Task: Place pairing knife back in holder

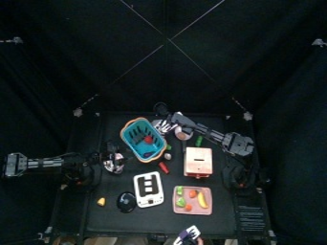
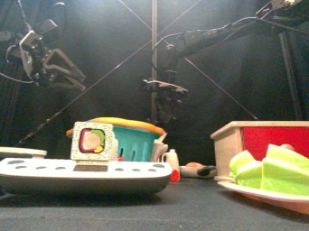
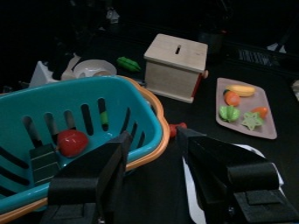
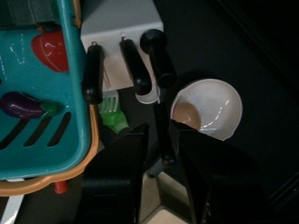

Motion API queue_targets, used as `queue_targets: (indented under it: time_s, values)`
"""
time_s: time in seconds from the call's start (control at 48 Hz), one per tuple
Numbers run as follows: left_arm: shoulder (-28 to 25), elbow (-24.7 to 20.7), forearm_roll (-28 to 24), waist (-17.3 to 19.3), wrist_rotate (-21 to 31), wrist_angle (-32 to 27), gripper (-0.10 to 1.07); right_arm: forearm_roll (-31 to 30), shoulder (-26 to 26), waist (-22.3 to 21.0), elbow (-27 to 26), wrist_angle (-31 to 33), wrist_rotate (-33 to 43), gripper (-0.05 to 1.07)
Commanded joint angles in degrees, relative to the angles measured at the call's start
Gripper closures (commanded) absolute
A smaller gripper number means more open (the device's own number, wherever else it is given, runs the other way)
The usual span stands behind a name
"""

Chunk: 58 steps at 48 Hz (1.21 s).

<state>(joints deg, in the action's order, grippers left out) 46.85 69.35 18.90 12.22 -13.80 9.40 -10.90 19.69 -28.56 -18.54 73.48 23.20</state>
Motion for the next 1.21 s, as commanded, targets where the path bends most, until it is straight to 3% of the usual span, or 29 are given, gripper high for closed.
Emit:
queue_targets:
  time_s: [0.0, 0.208, 0.75, 0.979, 1.188]
  values:
    - [-0.09, -0.88, -0.26, 0.18, 0.0, 0.26, 0.14, -1.05, -1.23, -0.09, -1.76, -1.14, 0.09, 0.35]
    - [-0.09, -0.62, -0.26, 0.18, 0.0, 0.26, 0.14, -1.67, -0.79, -0.09, -2.2, -2.81, -0.09, 0.35]
    - [-0.09, -0.44, -0.26, 0.18, 0.0, 0.26, 0.14, -4.92, -6.42, 0.09, -0.79, -0.44, 2.81, 0.35]
    - [-0.09, -0.26, -0.26, 0.09, 0.0, 0.18, 0.14, -5.27, -9.67, 0.18, 4.22, -0.35, 4.39, 0.36]
    - [-0.09, -0.26, -0.18, 0.09, 0.0, 0.18, 0.14, -4.83, -13.01, 0.53, 9.4, -0.97, 4.57, 0.47]
